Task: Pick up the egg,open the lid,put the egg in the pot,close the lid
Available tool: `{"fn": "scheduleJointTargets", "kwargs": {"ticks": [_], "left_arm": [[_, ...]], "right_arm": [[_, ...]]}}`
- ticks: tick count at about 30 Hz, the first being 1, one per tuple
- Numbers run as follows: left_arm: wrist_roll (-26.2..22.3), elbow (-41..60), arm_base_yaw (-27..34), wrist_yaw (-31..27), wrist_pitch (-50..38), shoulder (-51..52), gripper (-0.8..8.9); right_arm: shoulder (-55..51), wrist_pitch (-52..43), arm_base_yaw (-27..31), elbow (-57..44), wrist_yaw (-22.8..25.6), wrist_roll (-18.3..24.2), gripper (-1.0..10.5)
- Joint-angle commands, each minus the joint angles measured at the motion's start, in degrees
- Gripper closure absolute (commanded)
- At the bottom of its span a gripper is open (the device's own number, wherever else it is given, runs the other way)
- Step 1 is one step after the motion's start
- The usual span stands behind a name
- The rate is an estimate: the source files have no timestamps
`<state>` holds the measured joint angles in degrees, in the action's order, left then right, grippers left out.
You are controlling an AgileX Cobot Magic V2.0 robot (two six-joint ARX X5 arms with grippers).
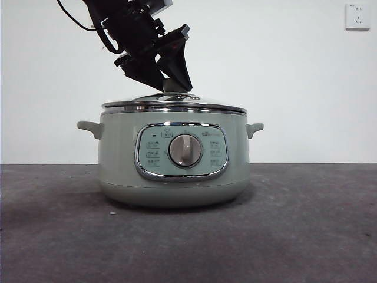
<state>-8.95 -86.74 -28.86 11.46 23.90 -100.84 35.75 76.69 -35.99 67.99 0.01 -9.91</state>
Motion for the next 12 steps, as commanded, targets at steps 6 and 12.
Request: {"fn": "scheduleJointTargets", "kwargs": {"ticks": [6,12], "left_arm": [[0.2,-0.4,-0.3,0.5,0.0,0.2,8.22],[-1.5,-0.3,-0.2,-2.5,2.4,-0.5,8.22]], "right_arm": [[-0.3,-0.2,0.0,-0.5,0.0,-0.4,6.1],[-0.3,0.1,0.0,-0.5,0.0,-0.4,6.1]]}}
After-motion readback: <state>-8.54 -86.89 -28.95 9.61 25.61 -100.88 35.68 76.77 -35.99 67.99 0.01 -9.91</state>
